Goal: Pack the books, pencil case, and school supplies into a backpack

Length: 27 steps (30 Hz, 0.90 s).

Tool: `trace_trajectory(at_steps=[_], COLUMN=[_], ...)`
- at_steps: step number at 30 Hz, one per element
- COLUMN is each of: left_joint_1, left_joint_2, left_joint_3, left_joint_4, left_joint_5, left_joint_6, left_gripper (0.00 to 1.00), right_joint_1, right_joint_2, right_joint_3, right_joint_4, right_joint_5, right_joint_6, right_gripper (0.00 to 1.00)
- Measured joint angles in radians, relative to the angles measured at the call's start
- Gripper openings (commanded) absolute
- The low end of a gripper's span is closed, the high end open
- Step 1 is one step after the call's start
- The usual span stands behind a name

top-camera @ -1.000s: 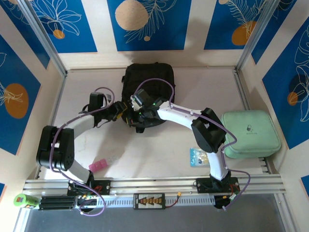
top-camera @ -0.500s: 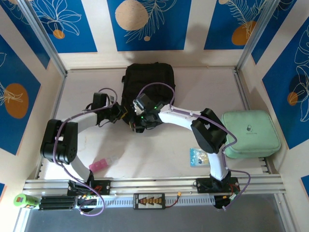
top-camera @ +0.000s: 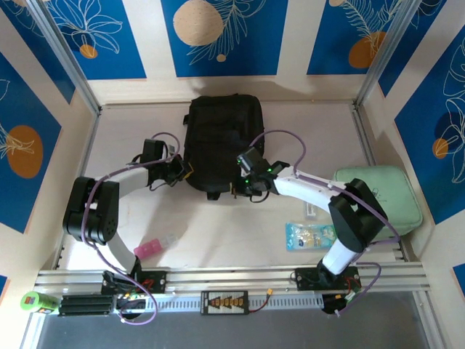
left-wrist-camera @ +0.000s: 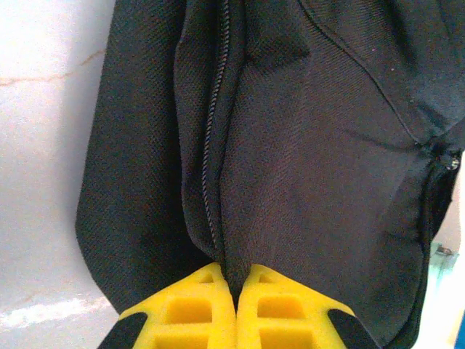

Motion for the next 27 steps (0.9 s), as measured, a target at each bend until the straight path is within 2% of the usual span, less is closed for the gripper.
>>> trace_trajectory(at_steps=[3,4,8,14,20,27], left_joint_1=[0.0,0.0,0.0,0.009,0.009,0.009], left_joint_2=[0.0,0.0,-0.017,-0.188,-0.385,-0.409], left_joint_3=[0.006,0.01,0.024,0.024,-0.021,-0.109], left_joint_4=[-0.013,-0.02,-0.065,-0.196,-0.243,-0.226], left_joint_5=[-0.012,-0.016,-0.052,-0.198,-0.24,-0.204], left_joint_6=[0.014,0.021,0.066,0.118,0.115,0.029], left_gripper=[0.02,0.06,0.42,0.57,0.63,0.6], right_joint_1=[-0.032,-0.039,-0.041,0.013,0.1,0.151], right_joint_2=[-0.026,-0.028,-0.024,0.04,0.17,0.251], right_joint_3=[-0.014,-0.014,0.002,0.138,0.304,0.365], right_joint_4=[-0.018,-0.018,-0.03,-0.044,-0.021,0.007], right_joint_5=[0.007,0.007,-0.001,-0.02,-0.073,-0.136], right_joint_6=[0.008,0.007,-0.004,-0.016,-0.029,-0.049], right_gripper=[0.0,0.0,0.0,0.0,0.0,0.0])
